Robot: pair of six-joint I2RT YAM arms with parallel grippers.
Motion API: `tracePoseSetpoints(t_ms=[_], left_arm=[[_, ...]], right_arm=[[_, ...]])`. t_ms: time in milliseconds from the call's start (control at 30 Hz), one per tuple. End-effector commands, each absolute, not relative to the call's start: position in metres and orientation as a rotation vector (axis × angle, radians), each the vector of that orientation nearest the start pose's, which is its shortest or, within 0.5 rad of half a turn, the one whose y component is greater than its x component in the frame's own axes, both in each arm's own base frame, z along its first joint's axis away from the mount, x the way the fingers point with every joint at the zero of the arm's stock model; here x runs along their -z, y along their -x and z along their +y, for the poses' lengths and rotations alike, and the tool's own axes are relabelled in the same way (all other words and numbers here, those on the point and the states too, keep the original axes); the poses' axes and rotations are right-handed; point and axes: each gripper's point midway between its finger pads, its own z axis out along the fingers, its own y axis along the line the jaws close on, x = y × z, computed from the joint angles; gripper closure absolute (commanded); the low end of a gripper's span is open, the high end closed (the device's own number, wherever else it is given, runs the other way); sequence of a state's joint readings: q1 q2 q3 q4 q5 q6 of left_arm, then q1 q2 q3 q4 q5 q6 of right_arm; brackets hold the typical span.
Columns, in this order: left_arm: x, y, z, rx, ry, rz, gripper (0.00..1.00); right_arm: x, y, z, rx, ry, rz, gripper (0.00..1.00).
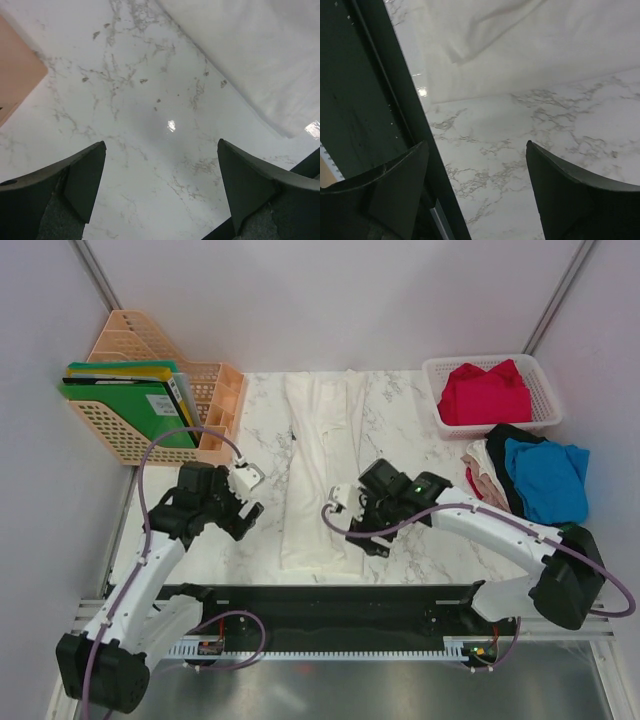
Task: Fold and stack the t-shirts
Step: Grab the bottom of the folded rectangular tshirt with right arm
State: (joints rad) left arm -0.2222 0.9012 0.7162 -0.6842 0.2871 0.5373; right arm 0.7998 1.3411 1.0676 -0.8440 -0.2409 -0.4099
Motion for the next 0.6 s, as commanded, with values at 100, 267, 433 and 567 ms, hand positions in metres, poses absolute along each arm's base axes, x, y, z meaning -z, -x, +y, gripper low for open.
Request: tracePoseSetpoints(t_ms=[100,267,433,567], left_arm=[[-0.157,-0.247,-0.055,-0.046,-0.888,2.051,0.00],[-0.174,-0.247,-0.045,-0.088,-0.806,2.011,0.00],[-0.169,-0.249,-0.046,-0.082,-0.821,2.022,0.00],[-0.173,-0.252,-0.049,-0.067,-0.825,2.019,0.00]], right_arm=[[-0.091,-0.162,0.260,-0.402,1.787,2.103,0.18],[-0.088,-0.157,0.288,-0.430,1.835,2.037,0.27],[-0.079,-0.161,0.302,-0.431,1.851,2.013,0.31],[-0.073,-0.159,0.319,-0.469,1.883,1.999,0.34]])
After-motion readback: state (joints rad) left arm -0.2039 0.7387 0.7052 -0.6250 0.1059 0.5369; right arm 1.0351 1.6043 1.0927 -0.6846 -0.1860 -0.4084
